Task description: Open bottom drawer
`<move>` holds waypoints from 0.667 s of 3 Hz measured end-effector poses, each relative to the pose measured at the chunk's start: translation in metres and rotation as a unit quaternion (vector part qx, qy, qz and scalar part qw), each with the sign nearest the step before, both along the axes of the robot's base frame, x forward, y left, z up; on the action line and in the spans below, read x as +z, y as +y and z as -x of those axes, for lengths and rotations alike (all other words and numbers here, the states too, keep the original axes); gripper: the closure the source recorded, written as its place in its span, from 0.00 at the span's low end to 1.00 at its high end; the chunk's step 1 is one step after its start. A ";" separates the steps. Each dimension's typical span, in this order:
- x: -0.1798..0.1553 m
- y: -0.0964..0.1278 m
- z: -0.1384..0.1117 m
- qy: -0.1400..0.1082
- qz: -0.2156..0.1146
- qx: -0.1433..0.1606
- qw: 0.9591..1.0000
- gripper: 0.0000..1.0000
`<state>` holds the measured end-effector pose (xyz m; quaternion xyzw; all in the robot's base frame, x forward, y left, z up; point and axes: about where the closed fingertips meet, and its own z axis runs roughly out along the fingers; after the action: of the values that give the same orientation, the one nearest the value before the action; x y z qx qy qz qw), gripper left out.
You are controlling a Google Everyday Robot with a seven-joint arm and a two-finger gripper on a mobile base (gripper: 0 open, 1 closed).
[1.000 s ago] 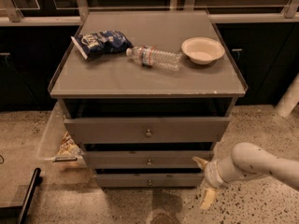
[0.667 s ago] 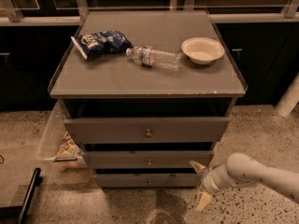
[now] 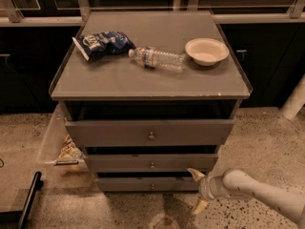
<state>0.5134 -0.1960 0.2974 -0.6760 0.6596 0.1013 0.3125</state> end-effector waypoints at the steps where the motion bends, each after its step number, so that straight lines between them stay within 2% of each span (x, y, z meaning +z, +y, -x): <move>1: 0.000 0.000 0.000 0.000 0.000 0.000 1.000 0.00; 2: -0.027 0.007 0.000 0.017 0.004 -0.001 1.000 0.00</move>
Offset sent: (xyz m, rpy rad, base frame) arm 0.0019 0.0146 -0.0670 -0.0231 0.0855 -0.0087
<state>0.5135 -0.1888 0.2706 -0.6749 0.6657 0.1105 0.2986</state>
